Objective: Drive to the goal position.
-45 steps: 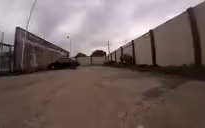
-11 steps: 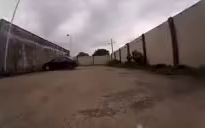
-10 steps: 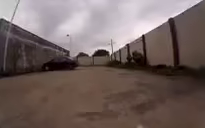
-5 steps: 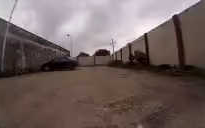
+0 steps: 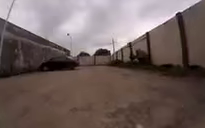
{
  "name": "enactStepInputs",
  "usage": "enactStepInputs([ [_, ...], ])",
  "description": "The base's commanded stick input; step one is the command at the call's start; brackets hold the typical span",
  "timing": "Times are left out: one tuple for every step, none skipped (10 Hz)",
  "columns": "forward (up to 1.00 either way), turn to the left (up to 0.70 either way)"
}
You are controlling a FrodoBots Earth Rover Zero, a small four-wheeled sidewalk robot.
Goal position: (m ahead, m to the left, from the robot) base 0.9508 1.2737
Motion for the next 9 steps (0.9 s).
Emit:
enactStepInputs([
  [0.7,0.0],
  [0.7,0.0],
  [0.7,0.0],
  [0.7,0.0],
  [0.7,0.0],
  [0.7,0.0],
  [0.7,0.0],
  [0.7,0.0],
  [0.7,0.0],
])
